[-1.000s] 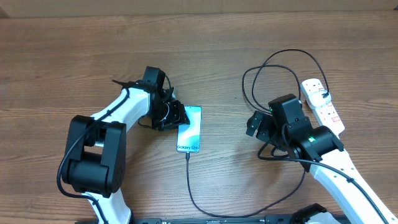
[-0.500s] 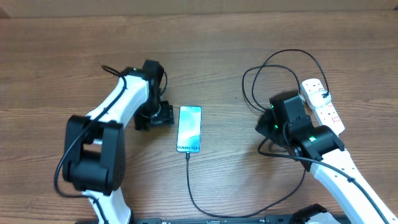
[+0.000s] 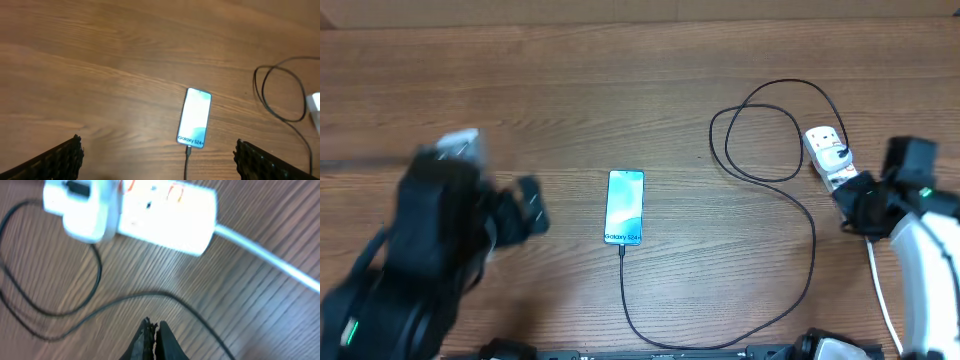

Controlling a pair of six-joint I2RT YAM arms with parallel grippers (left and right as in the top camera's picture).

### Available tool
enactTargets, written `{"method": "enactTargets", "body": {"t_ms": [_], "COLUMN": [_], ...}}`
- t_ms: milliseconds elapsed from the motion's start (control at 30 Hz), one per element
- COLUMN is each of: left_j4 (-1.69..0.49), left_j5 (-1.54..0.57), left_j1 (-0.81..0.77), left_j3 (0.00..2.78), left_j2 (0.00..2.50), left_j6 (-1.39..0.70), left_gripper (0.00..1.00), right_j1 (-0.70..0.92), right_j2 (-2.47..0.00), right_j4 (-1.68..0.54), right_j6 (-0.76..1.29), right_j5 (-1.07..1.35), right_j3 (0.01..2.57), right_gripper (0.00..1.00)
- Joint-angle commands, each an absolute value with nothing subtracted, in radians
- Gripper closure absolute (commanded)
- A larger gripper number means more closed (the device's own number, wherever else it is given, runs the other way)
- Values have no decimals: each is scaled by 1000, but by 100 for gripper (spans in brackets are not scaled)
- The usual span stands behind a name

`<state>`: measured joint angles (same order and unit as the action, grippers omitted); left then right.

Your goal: Plug charger to phone and switch on socket

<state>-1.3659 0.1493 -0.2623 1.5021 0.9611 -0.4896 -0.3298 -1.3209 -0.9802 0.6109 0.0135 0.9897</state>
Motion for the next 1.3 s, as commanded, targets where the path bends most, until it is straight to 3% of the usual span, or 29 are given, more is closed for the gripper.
{"method": "enactTargets", "body": {"t_ms": [0, 433, 833, 1267], "left_j4": [-1419, -1684, -1663, -1634], "left_j5": [216, 220, 319, 348], "left_j1": [-262, -262, -262, -248], "left_j3": [1493, 1493, 1488, 1428], "left_j2": [863, 743, 704, 442], "left_j6": [-550, -543, -543, -543], "left_gripper": [0, 0, 0, 0], "right_j1": [-368, -381, -411, -409], "right_j2": [-1448, -1943, -2043, -2090], "right_j4": [-1007, -1239, -1261, -1211], "right_j6": [548, 458, 391, 358], "right_j5": [52, 31, -5, 62], "right_j3": [1164, 1678, 1690, 1688], "right_gripper": [96, 96, 96, 96]}}
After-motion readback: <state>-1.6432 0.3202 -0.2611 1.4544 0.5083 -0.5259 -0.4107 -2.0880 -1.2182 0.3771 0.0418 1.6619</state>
